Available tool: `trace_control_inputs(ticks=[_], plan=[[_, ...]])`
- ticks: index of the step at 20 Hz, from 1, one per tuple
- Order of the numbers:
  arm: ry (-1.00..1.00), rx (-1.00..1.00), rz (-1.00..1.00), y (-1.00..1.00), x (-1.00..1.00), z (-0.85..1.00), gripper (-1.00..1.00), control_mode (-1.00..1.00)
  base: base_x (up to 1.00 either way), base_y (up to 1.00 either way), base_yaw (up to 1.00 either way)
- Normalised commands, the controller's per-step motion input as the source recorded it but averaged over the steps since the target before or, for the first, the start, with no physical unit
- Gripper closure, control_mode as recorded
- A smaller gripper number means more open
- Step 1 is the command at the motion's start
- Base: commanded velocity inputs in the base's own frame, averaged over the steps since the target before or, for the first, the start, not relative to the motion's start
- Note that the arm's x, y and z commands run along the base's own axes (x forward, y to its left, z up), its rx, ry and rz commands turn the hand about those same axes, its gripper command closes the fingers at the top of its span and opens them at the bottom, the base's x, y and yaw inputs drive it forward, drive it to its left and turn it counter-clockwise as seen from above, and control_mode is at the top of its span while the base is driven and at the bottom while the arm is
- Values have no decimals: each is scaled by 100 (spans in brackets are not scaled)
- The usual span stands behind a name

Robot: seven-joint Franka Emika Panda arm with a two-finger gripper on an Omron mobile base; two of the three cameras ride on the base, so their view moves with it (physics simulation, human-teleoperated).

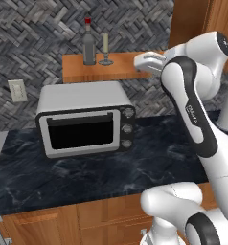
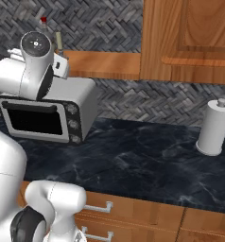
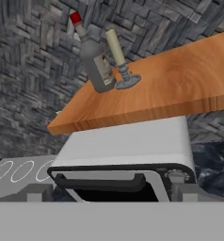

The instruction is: Get the candle and the liquor from the cabinet and move them to the dining counter.

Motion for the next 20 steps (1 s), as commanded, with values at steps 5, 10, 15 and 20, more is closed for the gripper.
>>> trace_control_inputs(ticks=[5, 10, 15, 20], plan=[[0, -8, 0, 3, 39, 14, -100, -100, 0, 0, 0], [-5, -14, 7, 13, 30, 17, -100, -100, 0, 0, 0], [-8, -13, 12, 12, 23, 15, -100, -100, 0, 0, 0], [-4, -12, 13, 17, 26, 10, -100, -100, 0, 0, 0]])
